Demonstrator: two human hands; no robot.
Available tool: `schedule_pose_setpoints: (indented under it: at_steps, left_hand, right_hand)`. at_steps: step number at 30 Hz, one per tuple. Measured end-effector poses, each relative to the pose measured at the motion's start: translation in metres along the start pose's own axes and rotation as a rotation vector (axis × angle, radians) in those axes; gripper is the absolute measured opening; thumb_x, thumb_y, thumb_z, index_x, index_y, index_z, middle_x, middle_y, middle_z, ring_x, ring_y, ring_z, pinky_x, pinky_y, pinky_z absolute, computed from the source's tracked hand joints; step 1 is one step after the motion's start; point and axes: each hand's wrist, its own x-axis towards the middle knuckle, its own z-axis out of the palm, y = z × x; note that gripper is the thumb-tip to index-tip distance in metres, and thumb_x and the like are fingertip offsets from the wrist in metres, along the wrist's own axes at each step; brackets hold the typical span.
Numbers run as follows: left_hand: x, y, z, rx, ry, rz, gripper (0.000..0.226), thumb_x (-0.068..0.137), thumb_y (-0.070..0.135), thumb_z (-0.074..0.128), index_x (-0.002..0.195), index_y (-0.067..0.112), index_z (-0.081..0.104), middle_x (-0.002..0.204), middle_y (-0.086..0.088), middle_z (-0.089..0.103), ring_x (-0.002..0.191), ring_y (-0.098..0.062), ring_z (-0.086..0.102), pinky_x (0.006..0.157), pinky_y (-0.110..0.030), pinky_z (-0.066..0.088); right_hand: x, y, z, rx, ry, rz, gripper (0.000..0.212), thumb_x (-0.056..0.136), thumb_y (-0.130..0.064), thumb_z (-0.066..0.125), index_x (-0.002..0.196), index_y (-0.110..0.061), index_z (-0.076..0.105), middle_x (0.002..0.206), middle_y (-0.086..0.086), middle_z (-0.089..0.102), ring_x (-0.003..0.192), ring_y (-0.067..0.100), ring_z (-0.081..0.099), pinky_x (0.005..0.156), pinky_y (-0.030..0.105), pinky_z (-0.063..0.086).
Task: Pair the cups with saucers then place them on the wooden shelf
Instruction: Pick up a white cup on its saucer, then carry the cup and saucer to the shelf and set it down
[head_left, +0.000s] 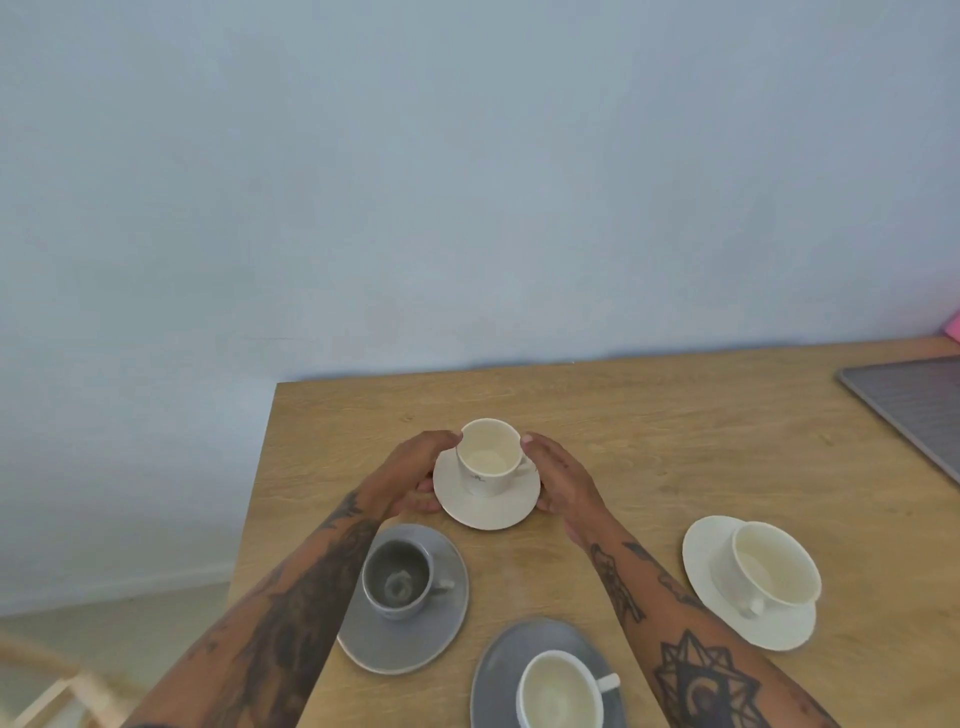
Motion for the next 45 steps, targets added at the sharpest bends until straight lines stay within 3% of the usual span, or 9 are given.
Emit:
schedule_pose_setpoints:
  at_steps: [3,6,9,16,28,35,42,45]
  left_hand:
    - [0.001,-0.001,0.003,-0.027,0.019,0.005,0.021,0.086,0.046,0.067,0.104,0.035,0.067,0.118,-0.003,0.068,0.102,-0.024,0.069,0.064,-0.031,0.058]
    - [-0.002,-0.002,0.003,-0.056,0.027,0.001,0.023,0.087,0.041,0.068,0.109,0.033,0.071,0.112,-0.005,0.072,0.091,-0.022,0.071,0.062,-0.032,0.060]
    - [-0.008,-0.002,0.006,-0.067,0.039,0.017,0.022,0.086,0.040,0.069,0.107,0.033,0.073,0.106,-0.007,0.072,0.082,-0.022,0.067,0.069,-0.037,0.060]
    - [-0.042,0.037,0.024,-0.102,0.014,0.095,0.030,0.079,0.042,0.076,0.104,0.027,0.072,0.104,-0.010,0.070,0.090,-0.026,0.067,0.074,-0.039,0.058]
    - [-0.147,0.126,0.063,-0.116,0.068,0.323,0.053,0.077,0.041,0.080,0.123,0.020,0.062,0.110,-0.019,0.068,0.093,-0.033,0.070,0.074,-0.045,0.062]
    - [-0.202,0.123,0.092,-0.154,0.184,0.390,0.058,0.072,0.044,0.084,0.120,0.020,0.063,0.102,-0.019,0.071,0.089,-0.032,0.071,0.073,-0.046,0.062]
    - [-0.252,0.058,0.105,-0.253,0.349,0.369,0.048,0.075,0.049,0.079,0.108,0.023,0.058,0.102,-0.018,0.073,0.090,-0.031,0.072,0.072,-0.041,0.062]
    - [-0.284,0.028,0.092,-0.273,0.442,0.345,0.043,0.077,0.049,0.078,0.105,0.022,0.059,0.098,-0.016,0.074,0.088,-0.029,0.072,0.070,-0.039,0.061]
  right_hand:
    - [0.002,0.005,0.005,-0.009,0.033,-0.018,0.032,0.084,-0.048,0.071,0.114,-0.038,0.072,0.123,-0.006,0.070,0.116,0.019,0.063,0.104,0.047,0.050]
    - [0.000,0.007,0.007,0.051,0.051,-0.011,0.024,0.085,-0.038,0.073,0.109,-0.036,0.075,0.122,-0.003,0.071,0.118,0.023,0.062,0.106,0.048,0.048]
    - [-0.007,0.003,0.004,0.106,0.062,0.003,0.023,0.083,-0.034,0.075,0.106,-0.033,0.076,0.120,-0.001,0.071,0.117,0.027,0.063,0.094,0.043,0.053]
    - [-0.035,-0.043,-0.025,0.169,0.033,-0.093,0.027,0.079,-0.039,0.075,0.105,-0.034,0.077,0.112,-0.005,0.071,0.098,0.018,0.065,0.067,0.029,0.050]
    - [-0.088,-0.154,-0.080,0.154,-0.040,-0.297,0.015,0.077,-0.041,0.072,0.088,-0.035,0.080,0.081,-0.016,0.071,0.078,0.013,0.065,0.070,0.032,0.050]
    - [-0.124,-0.176,-0.110,0.105,-0.159,-0.334,0.010,0.081,-0.039,0.069,0.083,-0.031,0.075,0.079,-0.015,0.065,0.067,0.008,0.059,0.052,0.025,0.048]
    - [-0.151,-0.148,-0.097,0.087,-0.306,-0.297,0.016,0.079,-0.037,0.071,0.090,-0.027,0.077,0.087,-0.010,0.067,0.080,0.016,0.061,0.072,0.034,0.050]
    - [-0.172,-0.129,-0.072,0.067,-0.387,-0.275,0.024,0.080,-0.038,0.071,0.098,-0.026,0.077,0.091,-0.009,0.067,0.085,0.018,0.061,0.074,0.035,0.051]
